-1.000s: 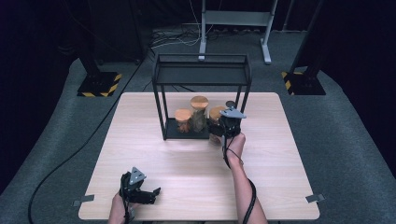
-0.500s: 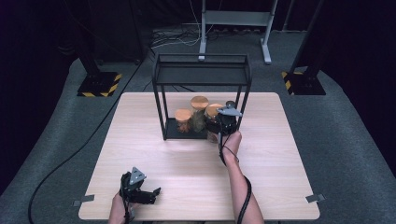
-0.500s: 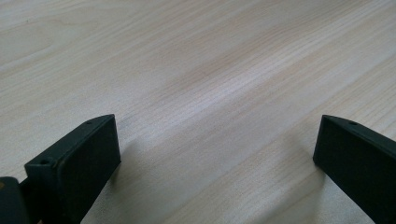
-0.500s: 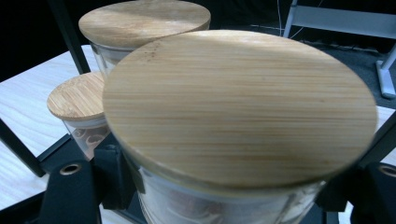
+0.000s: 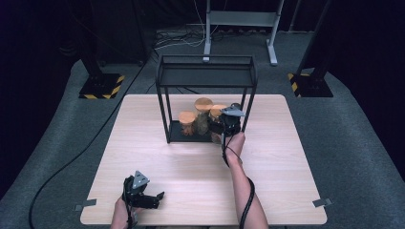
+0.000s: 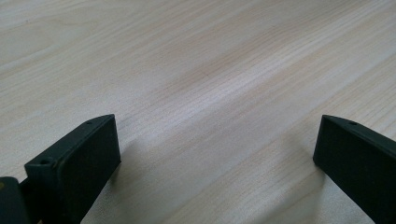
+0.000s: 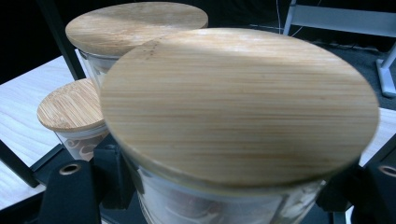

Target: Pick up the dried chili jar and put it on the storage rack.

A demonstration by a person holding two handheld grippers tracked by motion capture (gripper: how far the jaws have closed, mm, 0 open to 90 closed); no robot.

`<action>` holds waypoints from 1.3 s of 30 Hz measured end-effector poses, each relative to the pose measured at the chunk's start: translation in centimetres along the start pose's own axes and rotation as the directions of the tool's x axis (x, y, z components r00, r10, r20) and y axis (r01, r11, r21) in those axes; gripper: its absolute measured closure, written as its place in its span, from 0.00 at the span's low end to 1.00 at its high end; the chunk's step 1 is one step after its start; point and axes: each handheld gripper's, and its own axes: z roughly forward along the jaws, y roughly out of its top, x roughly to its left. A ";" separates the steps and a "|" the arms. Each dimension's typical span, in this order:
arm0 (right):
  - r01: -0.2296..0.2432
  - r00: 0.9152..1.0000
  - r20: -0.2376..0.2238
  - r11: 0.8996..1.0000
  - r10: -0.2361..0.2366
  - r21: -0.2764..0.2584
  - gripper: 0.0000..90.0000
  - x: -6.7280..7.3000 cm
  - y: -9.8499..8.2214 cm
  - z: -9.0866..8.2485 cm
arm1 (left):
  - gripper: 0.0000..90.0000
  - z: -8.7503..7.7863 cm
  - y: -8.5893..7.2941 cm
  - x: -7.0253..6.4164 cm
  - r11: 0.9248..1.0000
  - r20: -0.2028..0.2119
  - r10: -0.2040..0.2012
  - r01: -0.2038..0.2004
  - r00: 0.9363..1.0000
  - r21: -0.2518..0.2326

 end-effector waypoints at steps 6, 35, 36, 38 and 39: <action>-0.002 1.000 0.003 1.000 0.002 0.000 0.27 0.0 0.0 0.0 | 0.00 0.0 0.0 0.0 1.000 0.000 0.000 0.000 1.000 0.000; -0.019 0.999 -0.043 0.999 0.021 0.047 0.09 -0.2 -0.6 -1.7 | 0.00 0.0 0.0 0.0 1.000 0.002 0.001 -0.001 1.000 -0.001; -0.019 0.999 -0.049 0.999 0.021 0.050 0.09 -0.2 -0.7 -1.8 | 0.00 0.0 0.0 0.0 1.000 0.002 0.001 -0.001 1.000 0.000; -0.012 0.998 -0.055 0.998 0.015 0.056 0.08 -0.2 -0.8 -2.1 | 0.00 0.0 0.0 0.0 1.000 0.002 0.001 -0.001 1.000 0.000; -0.010 0.998 -0.060 0.998 0.013 0.060 0.07 -0.2 -0.9 -2.3 | 0.00 0.0 0.0 0.0 1.000 0.002 0.001 -0.001 1.000 0.000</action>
